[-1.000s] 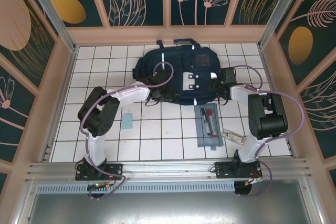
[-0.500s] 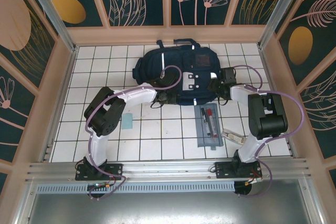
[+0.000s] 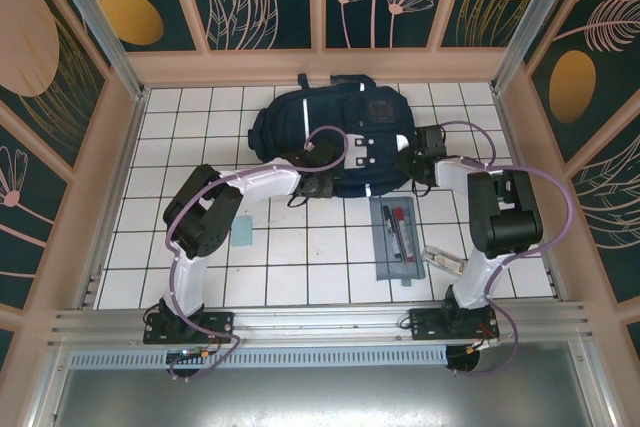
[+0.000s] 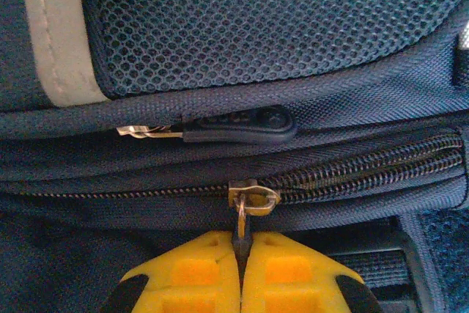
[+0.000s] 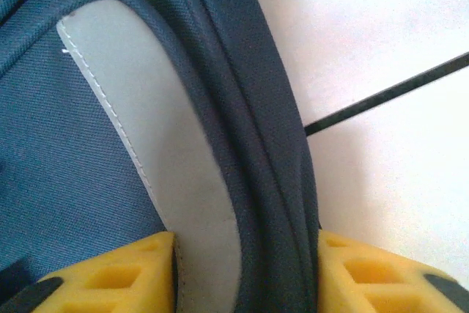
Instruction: Pack books, pencil case, and school supplies into a backpack
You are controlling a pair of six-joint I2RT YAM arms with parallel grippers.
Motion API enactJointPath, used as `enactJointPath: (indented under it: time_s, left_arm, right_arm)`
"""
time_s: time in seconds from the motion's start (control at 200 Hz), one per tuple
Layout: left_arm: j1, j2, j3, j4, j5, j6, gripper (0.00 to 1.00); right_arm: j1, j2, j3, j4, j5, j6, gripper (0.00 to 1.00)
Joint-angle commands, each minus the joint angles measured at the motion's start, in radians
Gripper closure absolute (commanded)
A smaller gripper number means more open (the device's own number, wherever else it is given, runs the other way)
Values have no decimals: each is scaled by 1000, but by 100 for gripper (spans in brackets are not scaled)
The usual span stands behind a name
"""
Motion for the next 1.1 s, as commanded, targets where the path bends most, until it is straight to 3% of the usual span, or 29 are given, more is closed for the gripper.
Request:
enactJointPath:
  time_s: [0.0,0.14,0.665,0.846,0.996,1.096]
  left_arm:
    - [5,-20,12,-58,-78,28,100]
    - [43,-76,-23,-36,-72,53,100]
    - [230,-183,-128,-85,-95,146,100]
    - [206,-241,-145,-60,177,142,100]
    - [132,-297,-176,39,371,58,100]
    - [101,-288,-178,155,482,-31,100]
  right_arm:
    - [8,61,-28,-73,41,-9,77]
    - [-8,52,-16,-78,47,-31,100]
    - [-72,104,152,-157,156,-161,100]
    - [-82,198,329,-190,160,-194,100]
    - [-80,246,477,-247,62,-161,57]
    - [-80,191,457,-232,-41,-120,38]
